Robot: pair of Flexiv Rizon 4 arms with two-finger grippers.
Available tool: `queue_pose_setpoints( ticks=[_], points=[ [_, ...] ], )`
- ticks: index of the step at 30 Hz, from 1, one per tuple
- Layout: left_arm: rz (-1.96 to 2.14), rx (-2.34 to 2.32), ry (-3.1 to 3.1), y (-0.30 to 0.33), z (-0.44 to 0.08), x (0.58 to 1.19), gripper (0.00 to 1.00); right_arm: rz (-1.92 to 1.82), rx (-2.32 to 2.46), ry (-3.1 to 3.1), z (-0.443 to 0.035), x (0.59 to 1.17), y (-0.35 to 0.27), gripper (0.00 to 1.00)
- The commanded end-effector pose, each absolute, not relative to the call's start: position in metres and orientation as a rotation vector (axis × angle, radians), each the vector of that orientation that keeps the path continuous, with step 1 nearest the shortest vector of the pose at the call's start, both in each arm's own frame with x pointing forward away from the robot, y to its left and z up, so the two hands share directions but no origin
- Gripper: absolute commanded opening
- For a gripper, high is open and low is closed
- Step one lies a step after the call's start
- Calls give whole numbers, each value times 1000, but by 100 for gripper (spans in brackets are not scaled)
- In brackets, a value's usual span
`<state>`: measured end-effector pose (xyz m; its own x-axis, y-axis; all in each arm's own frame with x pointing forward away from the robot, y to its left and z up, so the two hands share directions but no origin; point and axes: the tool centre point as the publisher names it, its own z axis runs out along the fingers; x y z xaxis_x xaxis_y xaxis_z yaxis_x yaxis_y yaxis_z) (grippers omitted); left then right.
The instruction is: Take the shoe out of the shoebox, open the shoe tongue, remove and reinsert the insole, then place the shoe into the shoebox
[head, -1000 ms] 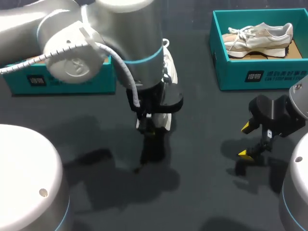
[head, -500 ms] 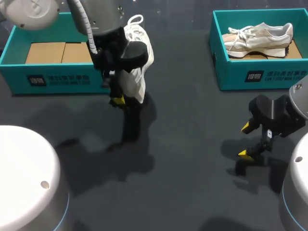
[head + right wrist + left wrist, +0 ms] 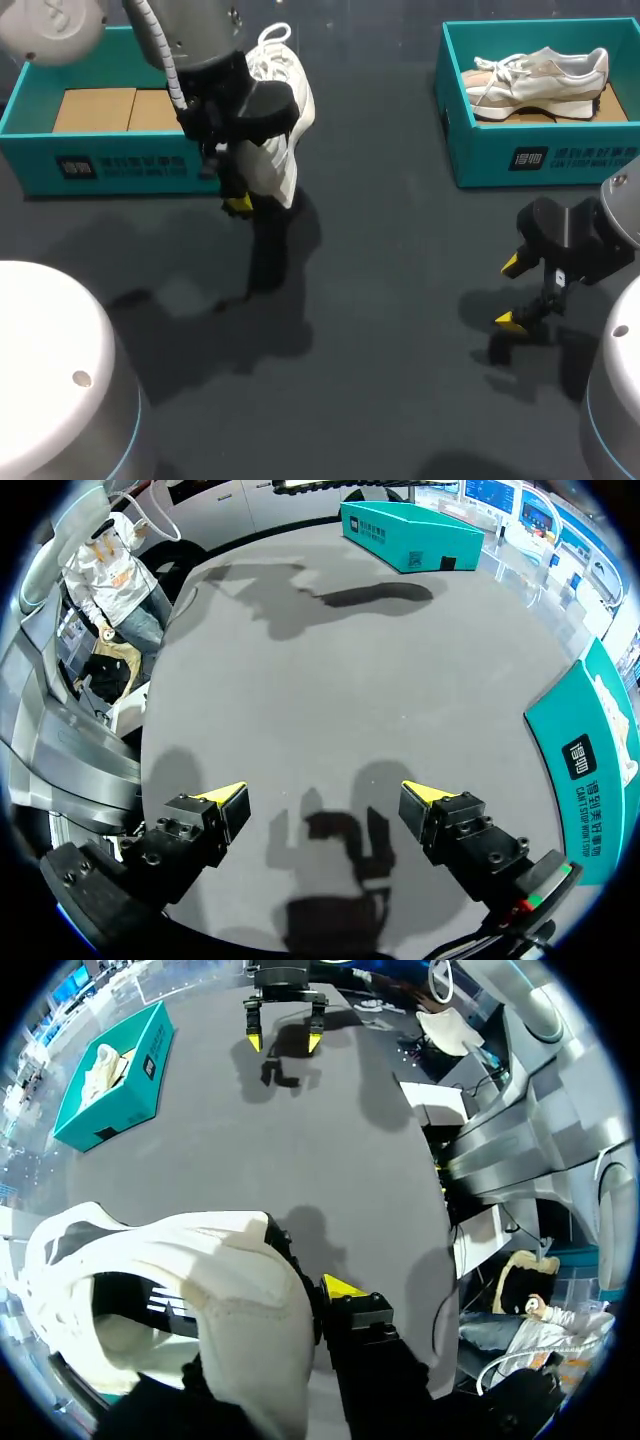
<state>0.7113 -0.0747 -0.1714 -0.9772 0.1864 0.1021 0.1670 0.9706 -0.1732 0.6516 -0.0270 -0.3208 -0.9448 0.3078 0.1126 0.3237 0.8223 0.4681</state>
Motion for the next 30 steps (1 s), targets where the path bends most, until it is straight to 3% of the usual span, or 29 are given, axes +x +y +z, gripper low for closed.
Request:
queue_pose_setpoints(
  ticks=[1,17,30],
  points=[
    [239,-222,-2994,-58,-159,739,0,-770,-516,-2972,-320,649,-27,100],
    [191,-145,-3043,62,-134,857,0,-770,-516,-2972,-320,649,-27,100],
    [166,-60,-3018,184,-150,945,0,-770,-516,-2972,-320,649,-27,100]
  ],
)
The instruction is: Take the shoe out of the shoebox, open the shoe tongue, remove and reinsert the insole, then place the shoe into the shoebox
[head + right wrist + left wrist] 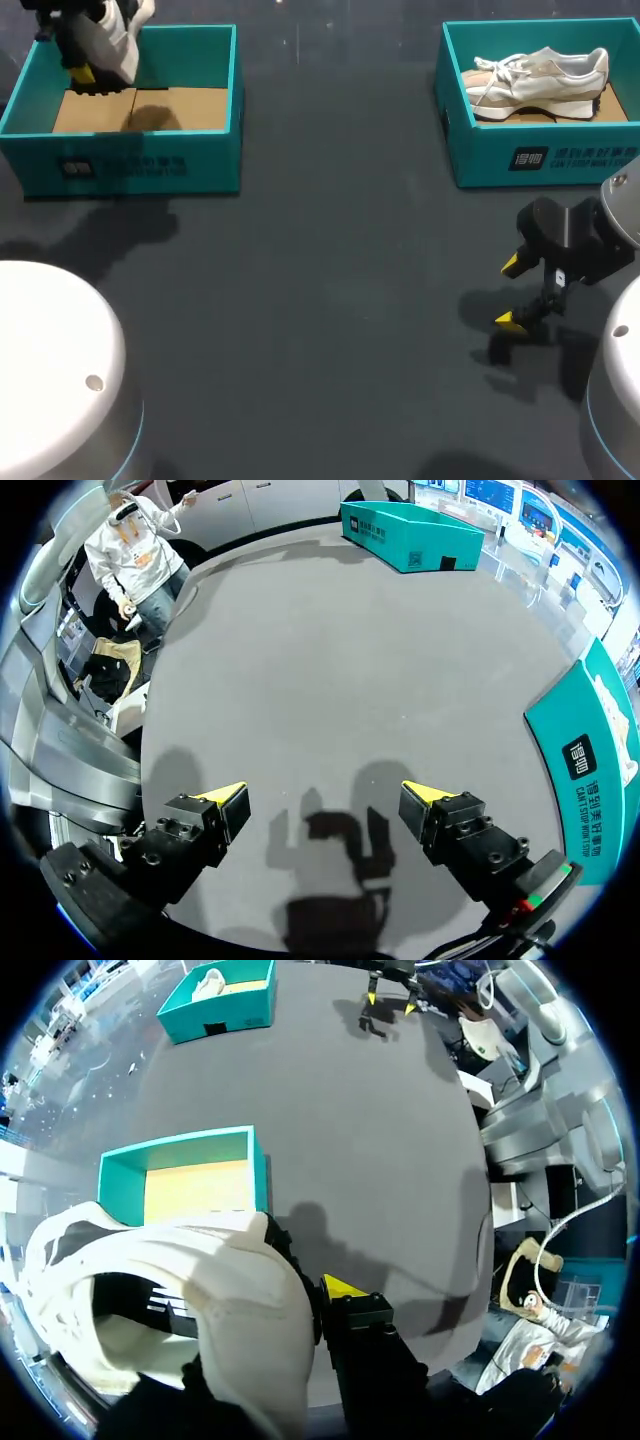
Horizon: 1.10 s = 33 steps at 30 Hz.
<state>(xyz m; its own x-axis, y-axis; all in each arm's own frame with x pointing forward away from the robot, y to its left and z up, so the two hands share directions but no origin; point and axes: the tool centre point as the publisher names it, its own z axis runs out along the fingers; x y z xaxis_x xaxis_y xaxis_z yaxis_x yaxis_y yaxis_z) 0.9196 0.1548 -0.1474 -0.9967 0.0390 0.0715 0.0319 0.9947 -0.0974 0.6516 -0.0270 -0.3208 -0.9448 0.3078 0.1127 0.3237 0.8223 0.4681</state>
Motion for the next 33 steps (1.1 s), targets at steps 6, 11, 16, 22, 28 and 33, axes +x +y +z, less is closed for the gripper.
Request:
queue_pose_setpoints(
  ticks=[6,11,16,22,28,33],
  points=[
    [177,-75,-3011,221,-158,970,0,-770,-516,-2972,-320,649,-27,100],
    [182,-152,-2994,237,-167,981,0,-770,-516,-2972,-320,649,-27,100],
    [167,-351,-2990,244,-171,995,0,-770,-516,-2972,-320,649,-27,100],
    [100,-1038,-2848,254,-168,1003,0,-770,-516,-2972,-320,649,-27,100],
    [68,-1128,-2806,258,-168,1003,0,-770,-516,-2972,-320,649,-27,100],
    [68,-1128,-2806,258,-168,1003,0,-770,-516,-2972,-320,649,-27,100]
  ],
)
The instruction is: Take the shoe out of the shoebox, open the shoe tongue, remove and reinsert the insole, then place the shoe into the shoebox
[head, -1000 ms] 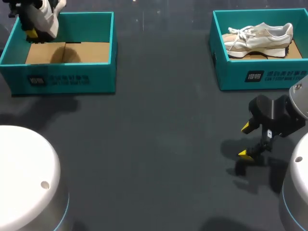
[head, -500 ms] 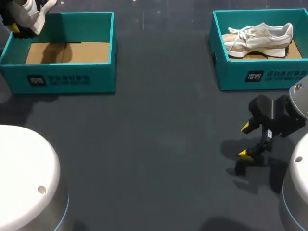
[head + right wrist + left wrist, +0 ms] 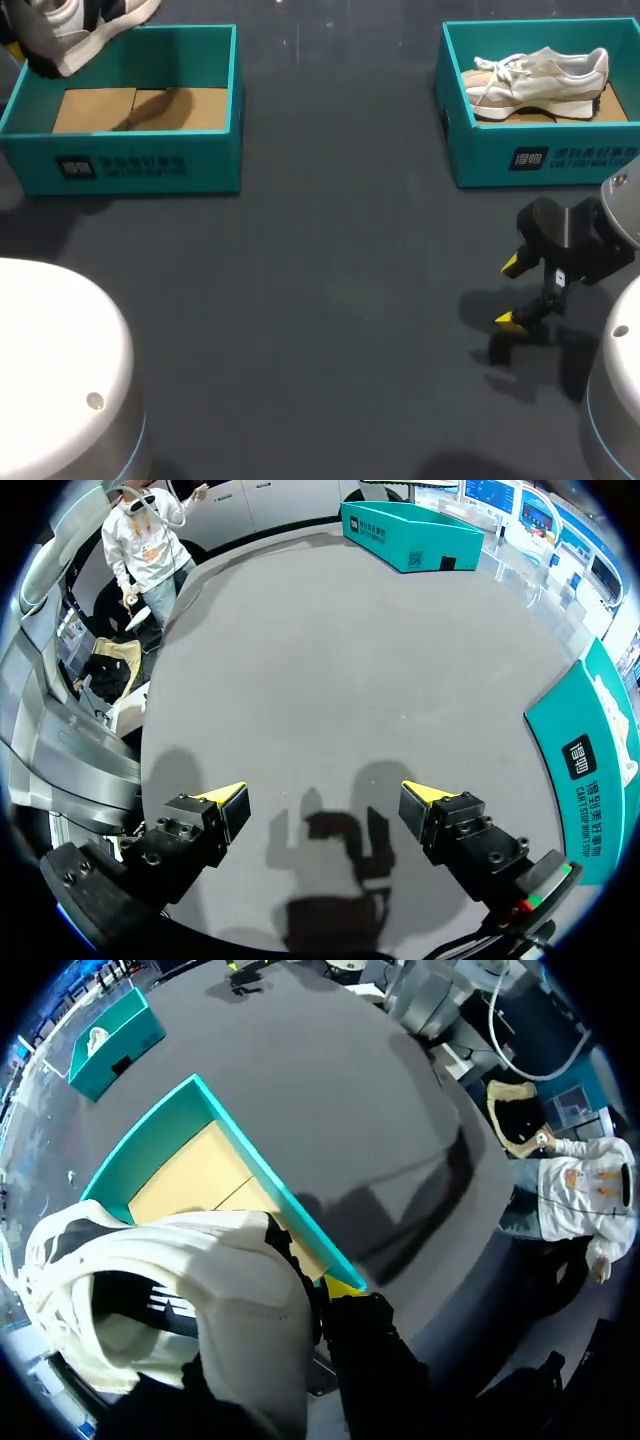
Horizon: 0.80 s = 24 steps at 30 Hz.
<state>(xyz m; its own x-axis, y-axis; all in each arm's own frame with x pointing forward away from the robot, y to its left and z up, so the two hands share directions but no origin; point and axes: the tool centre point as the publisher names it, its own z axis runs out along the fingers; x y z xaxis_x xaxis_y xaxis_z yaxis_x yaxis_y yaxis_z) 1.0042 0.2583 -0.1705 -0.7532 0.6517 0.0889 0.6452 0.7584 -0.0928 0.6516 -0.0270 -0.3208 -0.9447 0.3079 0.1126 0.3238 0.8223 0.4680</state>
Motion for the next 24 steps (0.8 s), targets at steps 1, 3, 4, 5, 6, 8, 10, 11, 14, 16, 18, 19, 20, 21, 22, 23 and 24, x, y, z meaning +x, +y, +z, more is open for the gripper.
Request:
queue_pose_setpoints(
  ticks=[1,3,4,5,6,8,10,11,14,16,18,19,20,21,22,23,24],
  points=[
    [68,-1128,-2806,258,-168,1003,0,-770,-516,-2972,-320,649,-27,100],
    [68,-1128,-2806,258,-168,1003,0,-770,-516,-2972,-320,649,-27,100],
    [86,-1184,-2762,257,-172,1007,0,-770,-516,-2972,-320,649,-27,100],
    [87,-1243,-2721,259,-174,1012,0,-770,-516,-2972,-320,649,-27,100],
    [66,-1323,-2673,261,-176,1017,0,-770,-516,-2972,-320,649,-27,100],
    [63,-1482,-2551,267,-180,1028,0,-770,-516,-2972,-320,649,-27,100],
    [-19,-1552,-2510,273,-184,1038,0,-770,-516,-2972,-320,649,-27,100],
    [-42,-1655,-2444,276,-185,1040,0,-770,-516,-2972,-320,649,-27,100],
    [-97,-1933,-2306,291,-185,1049,0,-770,-516,-2972,-320,649,-27,100],
    [-97,-1933,-2306,291,-185,1049,0,-770,-516,-2972,-320,649,-27,100],
    [-97,-1933,-2306,291,-185,1049,0,-770,-516,-2972,-320,649,-27,100],
    [-97,-1933,-2306,291,-185,1049,0,-770,-516,-2972,-320,649,-27,100],
    [-97,-1933,-2306,291,-185,1049,0,-770,-516,-2972,-320,649,-27,100],
    [-97,-1933,-2306,291,-185,1049,0,-770,-516,-2972,-320,649,-27,100],
    [-97,-1933,-2306,291,-185,1049,0,-770,-516,-2972,-320,649,-27,100],
    [-97,-1933,-2306,291,-185,1049,0,-770,-516,-2972,-320,649,-27,100],
    [-97,-1933,-2306,291,-185,1049,0,-770,-516,-2972,-320,649,-27,100]
  ],
)
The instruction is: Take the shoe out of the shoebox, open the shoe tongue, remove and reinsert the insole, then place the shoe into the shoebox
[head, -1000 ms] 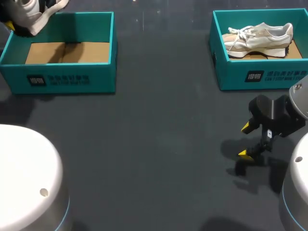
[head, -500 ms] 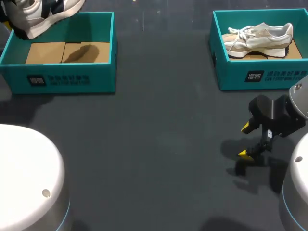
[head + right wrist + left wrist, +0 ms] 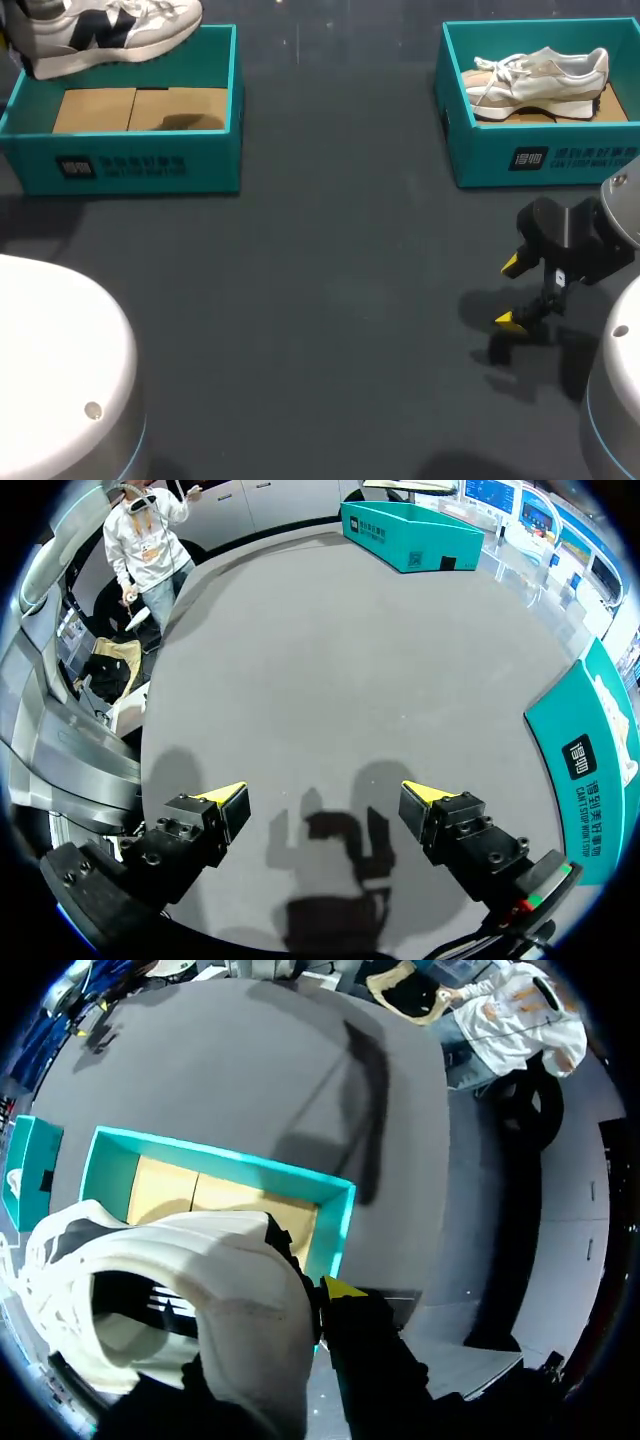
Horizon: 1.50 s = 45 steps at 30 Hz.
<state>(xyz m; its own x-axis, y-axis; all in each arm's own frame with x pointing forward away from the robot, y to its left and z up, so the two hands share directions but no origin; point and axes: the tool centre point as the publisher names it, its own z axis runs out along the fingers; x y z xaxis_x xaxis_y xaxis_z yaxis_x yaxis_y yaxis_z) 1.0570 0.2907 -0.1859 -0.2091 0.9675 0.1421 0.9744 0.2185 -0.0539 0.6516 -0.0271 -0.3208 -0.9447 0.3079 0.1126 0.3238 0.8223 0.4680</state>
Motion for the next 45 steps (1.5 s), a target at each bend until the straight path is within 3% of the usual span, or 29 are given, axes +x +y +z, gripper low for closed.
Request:
queue_pose_setpoints(
  ticks=[1,17,31,45],
  points=[
    [-97,-1933,-2306,291,-185,1049,0,-770,-516,-2972,-320,649,-27,100],
    [-227,-2144,-2099,307,-231,1069,0,-770,-516,-2972,-320,649,-27,100],
    [-185,-2166,-2083,308,-231,1070,0,-770,-516,-2972,-320,649,-27,100],
    [-204,-2127,-2043,299,-281,1081,0,-770,-516,-2972,-320,649,-27,100]
  ],
)
